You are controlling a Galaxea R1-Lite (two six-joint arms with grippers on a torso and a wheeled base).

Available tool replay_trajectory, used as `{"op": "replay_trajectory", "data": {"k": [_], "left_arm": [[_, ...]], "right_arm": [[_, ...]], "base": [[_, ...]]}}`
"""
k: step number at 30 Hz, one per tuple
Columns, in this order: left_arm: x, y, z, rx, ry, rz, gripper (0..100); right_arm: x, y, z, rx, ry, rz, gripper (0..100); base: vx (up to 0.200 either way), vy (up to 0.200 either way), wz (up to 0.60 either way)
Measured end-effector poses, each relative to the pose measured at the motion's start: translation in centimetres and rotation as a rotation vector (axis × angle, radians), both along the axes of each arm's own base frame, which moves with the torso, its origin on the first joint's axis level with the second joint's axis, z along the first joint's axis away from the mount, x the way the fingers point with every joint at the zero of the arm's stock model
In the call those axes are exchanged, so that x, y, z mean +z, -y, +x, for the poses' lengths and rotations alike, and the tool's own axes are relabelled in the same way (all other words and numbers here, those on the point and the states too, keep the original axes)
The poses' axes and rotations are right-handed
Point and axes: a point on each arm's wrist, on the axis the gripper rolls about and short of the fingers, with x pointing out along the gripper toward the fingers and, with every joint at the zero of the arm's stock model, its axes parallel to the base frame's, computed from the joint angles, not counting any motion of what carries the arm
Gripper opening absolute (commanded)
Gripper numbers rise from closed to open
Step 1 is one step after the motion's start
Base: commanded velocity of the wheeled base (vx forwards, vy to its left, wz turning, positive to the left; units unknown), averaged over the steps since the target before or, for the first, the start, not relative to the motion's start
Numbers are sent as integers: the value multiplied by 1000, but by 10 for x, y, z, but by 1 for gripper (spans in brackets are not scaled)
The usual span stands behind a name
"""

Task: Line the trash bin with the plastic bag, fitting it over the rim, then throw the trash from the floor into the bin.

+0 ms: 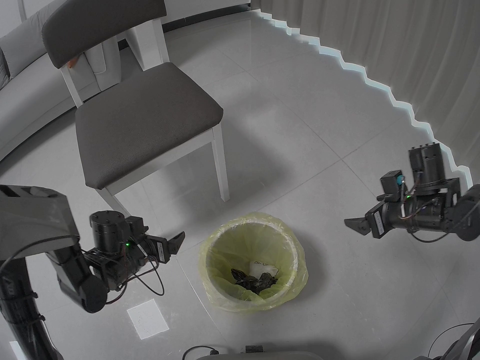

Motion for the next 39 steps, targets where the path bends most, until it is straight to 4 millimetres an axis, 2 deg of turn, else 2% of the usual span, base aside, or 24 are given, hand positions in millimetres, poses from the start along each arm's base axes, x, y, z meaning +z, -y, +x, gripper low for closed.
{"op": "replay_trajectory", "data": {"k": [5, 8, 14, 19, 23, 30, 34, 39], "left_arm": [[45, -17, -33, 24, 127, -76, 100], [69, -28, -55, 43, 205, -108, 100], [108, -49, -103, 80, 341, -149, 100], [126, -63, -146, 104, 393, -162, 100], [133, -71, -177, 115, 409, -165, 100], [131, -83, -234, 141, 432, -166, 100], [120, -88, -264, 167, 432, -159, 100], [89, -92, -295, 224, 414, -137, 100]], "right_arm": [[36, 16, -44, -37, 120, 80, 100], [49, 30, -75, -68, 190, 118, 100], [59, 61, -138, -135, 329, 180, 100], [55, 77, -185, -177, 433, 214, 100], [48, 85, -217, -197, 487, 230, 100], [28, 92, -263, -220, 560, 282, 100], [14, 93, -281, -242, 597, 312, 100], [-14, 94, -293, -300, 639, 314, 100]], "base": [[0, 0, 0], [0, 0, 0], [0, 0, 0], [0, 0, 0], [0, 0, 0], [0, 0, 0], [0, 0, 0], [0, 0, 0]]}}
